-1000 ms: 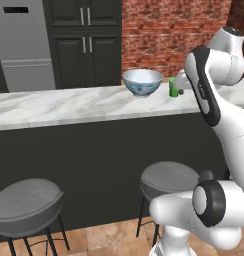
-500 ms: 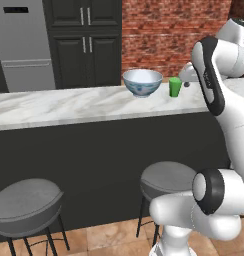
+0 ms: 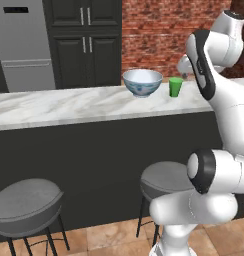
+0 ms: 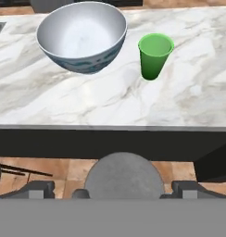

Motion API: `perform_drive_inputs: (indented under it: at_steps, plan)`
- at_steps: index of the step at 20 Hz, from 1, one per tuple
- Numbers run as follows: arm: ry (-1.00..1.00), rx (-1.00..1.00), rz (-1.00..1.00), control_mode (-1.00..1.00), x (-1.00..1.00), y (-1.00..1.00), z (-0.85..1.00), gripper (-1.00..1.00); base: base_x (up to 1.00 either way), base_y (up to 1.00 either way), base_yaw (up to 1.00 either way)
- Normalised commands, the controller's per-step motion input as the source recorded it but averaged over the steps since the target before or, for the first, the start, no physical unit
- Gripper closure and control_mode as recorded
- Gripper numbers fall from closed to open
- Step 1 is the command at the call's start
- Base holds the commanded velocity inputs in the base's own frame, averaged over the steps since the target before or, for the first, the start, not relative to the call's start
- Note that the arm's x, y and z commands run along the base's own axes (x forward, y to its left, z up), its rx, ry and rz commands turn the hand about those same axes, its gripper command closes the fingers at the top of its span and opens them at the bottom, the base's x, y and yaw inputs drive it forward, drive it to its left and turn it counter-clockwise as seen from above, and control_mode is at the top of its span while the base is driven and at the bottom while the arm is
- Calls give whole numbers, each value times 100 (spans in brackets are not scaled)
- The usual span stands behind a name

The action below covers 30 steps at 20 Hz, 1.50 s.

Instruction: Place the cup inside the bowl on the dining table and move the bowl to any counter.

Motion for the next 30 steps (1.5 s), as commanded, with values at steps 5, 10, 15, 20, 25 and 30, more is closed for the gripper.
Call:
perform_drive_inputs:
  at_steps: [5,10,15,20,25,30]
  plan:
    - [0,-3,0,-100,67,-15,-1,-100,0,0,0]
    - [1,0,0,-100,70,-23,-4,-100,0,0,0]
    - [4,0,0,-100,53,-25,-2,-100,0,0,0]
    - [0,0,0,-100,42,-29,0,-100,0,0,0]
    - [0,0,0,-100,30,-21,0,-100,0,0,0]
    - [0,0,0,-100,36,-19,-7,-100,0,0,0]
